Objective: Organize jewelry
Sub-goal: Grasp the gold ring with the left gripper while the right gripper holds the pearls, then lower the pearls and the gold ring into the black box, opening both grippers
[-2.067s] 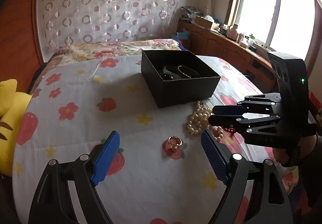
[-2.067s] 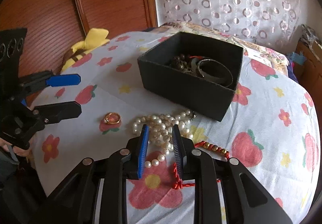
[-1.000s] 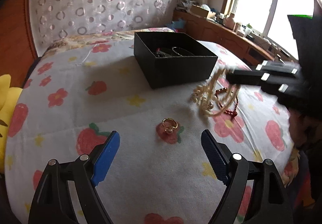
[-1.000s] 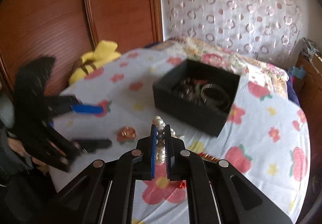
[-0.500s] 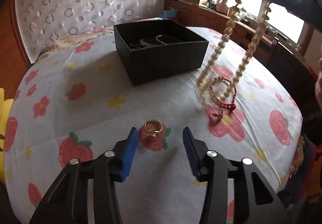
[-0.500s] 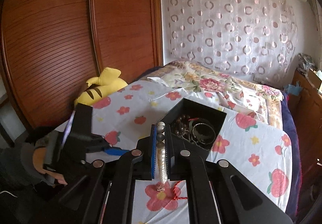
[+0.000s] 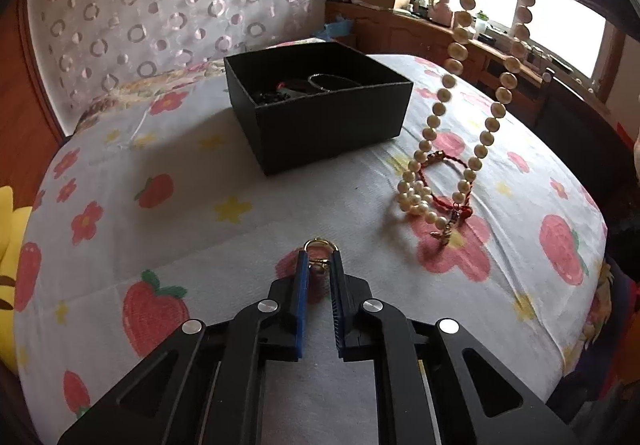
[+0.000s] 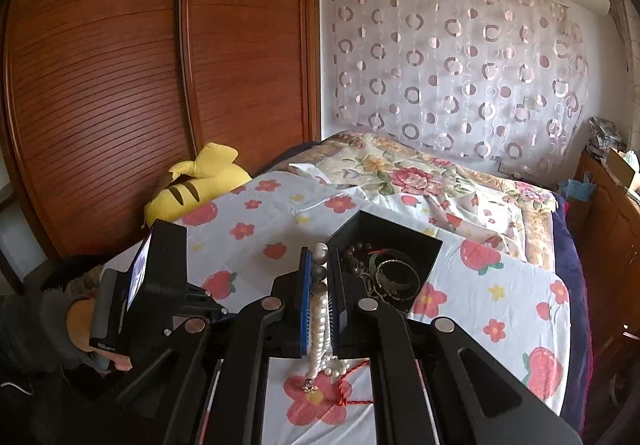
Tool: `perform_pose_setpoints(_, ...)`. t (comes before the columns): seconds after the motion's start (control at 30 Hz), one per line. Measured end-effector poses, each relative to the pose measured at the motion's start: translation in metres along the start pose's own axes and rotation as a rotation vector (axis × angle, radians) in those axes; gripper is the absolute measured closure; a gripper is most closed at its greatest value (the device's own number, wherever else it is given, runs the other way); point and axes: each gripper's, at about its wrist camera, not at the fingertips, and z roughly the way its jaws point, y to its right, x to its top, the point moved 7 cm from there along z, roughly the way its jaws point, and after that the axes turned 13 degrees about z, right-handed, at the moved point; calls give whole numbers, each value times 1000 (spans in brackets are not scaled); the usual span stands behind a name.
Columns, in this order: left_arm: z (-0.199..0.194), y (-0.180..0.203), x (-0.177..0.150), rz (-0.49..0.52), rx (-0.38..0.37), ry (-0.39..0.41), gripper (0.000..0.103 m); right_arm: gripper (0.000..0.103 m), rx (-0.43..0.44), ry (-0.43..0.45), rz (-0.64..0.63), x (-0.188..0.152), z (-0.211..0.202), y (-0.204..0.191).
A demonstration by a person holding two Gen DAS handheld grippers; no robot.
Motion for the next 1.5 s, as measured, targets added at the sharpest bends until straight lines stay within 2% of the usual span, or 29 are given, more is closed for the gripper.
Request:
perform_pose_setpoints(0.2, -4, -1, 2, -5, 5, 17, 94, 94, -5, 8, -13, 5, -2, -2)
perform_pose_setpoints(0.4, -24, -9, 16, -28, 6, 72, 94, 94, -13, 30, -21, 18, -4, -3)
perform_pose_setpoints(0.8, -52, -29, 70, -29, 54, 169, 94, 94, -69, 147, -57, 93, -15, 2)
perform_pose_setpoints(1.0, -50, -36, 90, -26, 64, 183, 94, 94, -84, 152, -32, 117, -6, 14)
perform_pose_setpoints(1.1, -43, -38, 97, -27, 65, 180, 94, 94, -94, 124, -27, 114, 5, 19)
perform_pose_setpoints(1.5, -25, -40, 103, -38, 53, 158, 94, 94, -135, -53, 64, 49, 60, 53)
